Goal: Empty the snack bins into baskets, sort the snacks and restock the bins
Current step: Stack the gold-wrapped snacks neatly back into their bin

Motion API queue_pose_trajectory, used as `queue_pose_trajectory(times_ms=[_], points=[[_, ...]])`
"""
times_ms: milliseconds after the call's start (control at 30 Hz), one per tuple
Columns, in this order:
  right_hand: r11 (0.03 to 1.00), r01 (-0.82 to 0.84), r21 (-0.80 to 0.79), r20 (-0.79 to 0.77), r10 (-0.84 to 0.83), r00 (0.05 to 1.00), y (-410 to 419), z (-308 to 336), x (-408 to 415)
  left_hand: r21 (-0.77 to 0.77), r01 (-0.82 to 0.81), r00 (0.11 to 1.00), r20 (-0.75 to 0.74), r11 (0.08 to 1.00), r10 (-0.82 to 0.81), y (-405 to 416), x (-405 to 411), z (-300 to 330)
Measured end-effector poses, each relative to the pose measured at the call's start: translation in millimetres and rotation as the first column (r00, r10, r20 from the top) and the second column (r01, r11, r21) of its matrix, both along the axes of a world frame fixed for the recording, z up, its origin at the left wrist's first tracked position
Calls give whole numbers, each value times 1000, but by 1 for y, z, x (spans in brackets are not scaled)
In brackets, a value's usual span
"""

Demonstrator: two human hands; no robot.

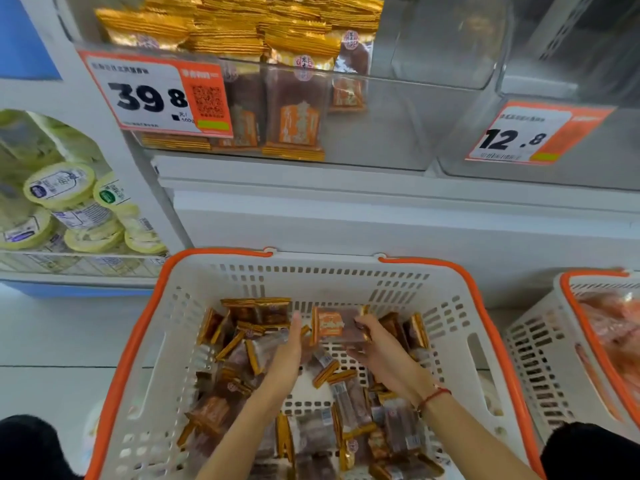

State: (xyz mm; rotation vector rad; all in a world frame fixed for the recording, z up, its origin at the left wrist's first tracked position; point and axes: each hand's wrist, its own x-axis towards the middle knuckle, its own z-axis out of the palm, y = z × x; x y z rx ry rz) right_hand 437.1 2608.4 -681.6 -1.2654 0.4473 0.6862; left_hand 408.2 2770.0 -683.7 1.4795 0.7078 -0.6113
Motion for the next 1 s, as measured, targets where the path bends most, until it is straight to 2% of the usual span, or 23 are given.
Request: queue_pose_trajectory(times_ms=[67,167,233,333,367,400,467,533,567,633,700,767,800,833,867,900,933,967,1000], points=[[998,-52,36,68,49,996,10,14,-4,-159,-174,982,50,972,184,-10,3,14],[990,-135,-33,170,139,976,18,25,-9,-139,-339,905,221,930,363,-3,-6,23],[975,-191,-113,218,212,953,16,25,-7,-92,-365,892,249,926,377,5,-8,22],[924,-126,-361,266,232,936,8,9,-5,-67,-241,954,169,968,249,15,-13,23],[853,-114,-509,271,284,920,2,-3,-8,-45,-186,975,111,981,190,18,-16,21],[729,-140,-670,248,398,883,-4,-16,-12,-44,-164,984,65,986,166,22,-20,16],[375,-280,-883,53,675,736,-14,-47,-25,-137,-218,975,16,966,222,31,-28,8],[53,-411,-910,-204,806,555,-15,-66,-37,-290,-323,945,-38,901,326,36,-32,3],[-69,-450,-890,-315,807,499,-14,-76,-43,-333,-364,929,-61,870,365,37,-34,3],[-224,-453,-863,-444,765,467,-6,-88,-55,-334,-421,905,-89,843,416,38,-34,4],[-296,-351,-888,-445,741,503,2,-94,-64,-322,-443,894,-89,837,439,36,-34,6],[-238,-307,-921,-374,758,534,4,-101,-66,-328,-432,898,-73,840,434,35,-34,7],[-149,-331,-932,-323,758,566,2,-100,-62,-328,-432,898,-67,840,435,35,-34,6],[8,-374,-927,-253,724,641,-1,-99,-54,-331,-434,896,-61,838,440,36,-34,6],[219,-404,-888,-180,643,744,-3,-92,-46,-342,-432,895,-50,834,443,36,-34,5],[467,-415,-781,-135,522,842,-6,-83,-37,-364,-433,892,-38,825,451,36,-33,6],[702,-362,-613,-99,387,917,-10,-74,-28,-389,-431,888,-25,814,459,36,-32,6],[874,-290,-389,-111,269,957,-16,-67,-20,-400,-432,885,-12,809,466,36,-31,7],[971,-202,-127,-145,183,972,-21,-58,-15,-385,-428,884,10,817,468,36,-29,8]])
